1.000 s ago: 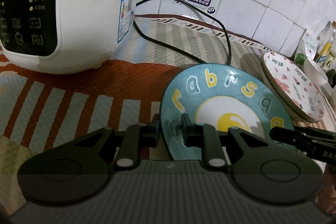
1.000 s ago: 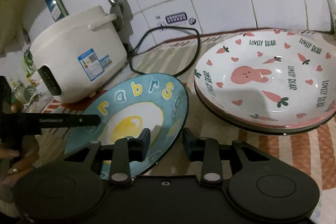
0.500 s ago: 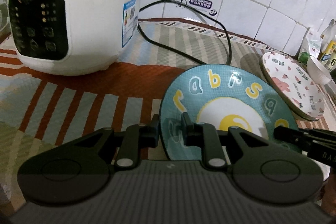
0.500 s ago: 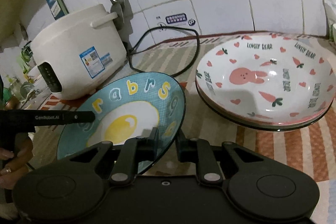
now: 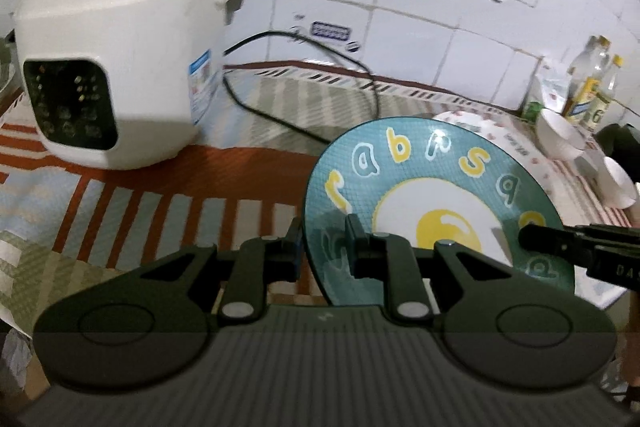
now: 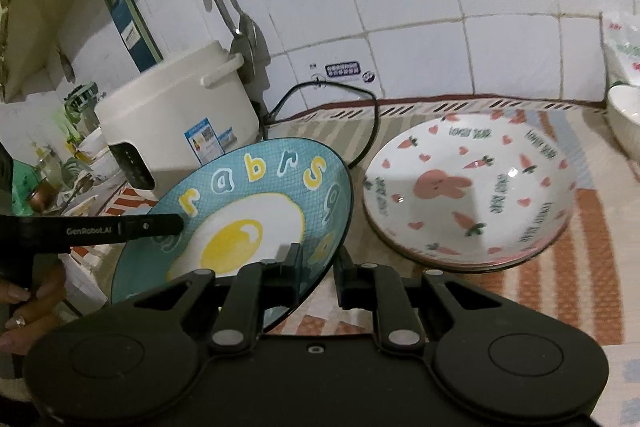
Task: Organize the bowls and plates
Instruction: 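Lift the blue egg-print plate with the left gripper toward the plate stack, then lower the blue plate onto the bunny plate with the left gripper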
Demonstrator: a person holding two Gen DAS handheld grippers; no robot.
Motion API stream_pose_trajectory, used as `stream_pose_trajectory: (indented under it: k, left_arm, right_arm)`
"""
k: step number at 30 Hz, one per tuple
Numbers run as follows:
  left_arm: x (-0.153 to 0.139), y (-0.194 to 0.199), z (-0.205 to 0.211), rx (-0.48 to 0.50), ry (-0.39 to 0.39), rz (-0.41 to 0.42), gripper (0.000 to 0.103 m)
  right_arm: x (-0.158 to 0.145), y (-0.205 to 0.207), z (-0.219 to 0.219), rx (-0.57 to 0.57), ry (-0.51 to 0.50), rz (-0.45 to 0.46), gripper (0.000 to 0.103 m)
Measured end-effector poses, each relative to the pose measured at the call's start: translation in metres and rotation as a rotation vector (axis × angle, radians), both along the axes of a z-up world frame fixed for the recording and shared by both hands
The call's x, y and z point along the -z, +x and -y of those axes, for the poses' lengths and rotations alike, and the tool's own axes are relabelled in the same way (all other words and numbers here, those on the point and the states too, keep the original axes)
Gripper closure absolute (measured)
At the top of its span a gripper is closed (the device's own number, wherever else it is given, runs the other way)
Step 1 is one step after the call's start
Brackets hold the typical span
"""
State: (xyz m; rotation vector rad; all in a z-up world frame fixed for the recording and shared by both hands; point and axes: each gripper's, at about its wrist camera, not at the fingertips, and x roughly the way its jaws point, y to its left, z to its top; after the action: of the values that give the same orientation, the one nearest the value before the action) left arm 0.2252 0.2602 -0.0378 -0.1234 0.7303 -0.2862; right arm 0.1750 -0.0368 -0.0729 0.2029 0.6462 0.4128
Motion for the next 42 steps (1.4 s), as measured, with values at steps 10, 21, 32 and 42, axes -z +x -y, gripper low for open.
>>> stream_pose_trajectory:
  k: [10, 21, 32, 42]
  left_arm:
    - [-0.023, -0.022, 0.045, 0.019, -0.018, 0.010, 0.084]
    - [-0.030, -0.022, 0.105, 0.089, -0.016, 0.013, 0.084]
    - [-0.002, 0.009, 0.142, 0.094, -0.032, 0.015, 0.084]
    - [0.030, 0.055, 0.150, 0.058, -0.040, -0.012, 0.084]
  right_arm:
    - [-0.025, -0.023, 0.044, 0.025, -0.016, 0.008, 0.083]
    - [-0.032, -0.035, 0.100, 0.084, -0.013, 0.003, 0.083]
    - [-0.009, 0.002, 0.138, 0.092, 0.002, -0.019, 0.083]
    - [0.020, 0.059, 0.147, 0.075, 0.032, -0.060, 0.084]
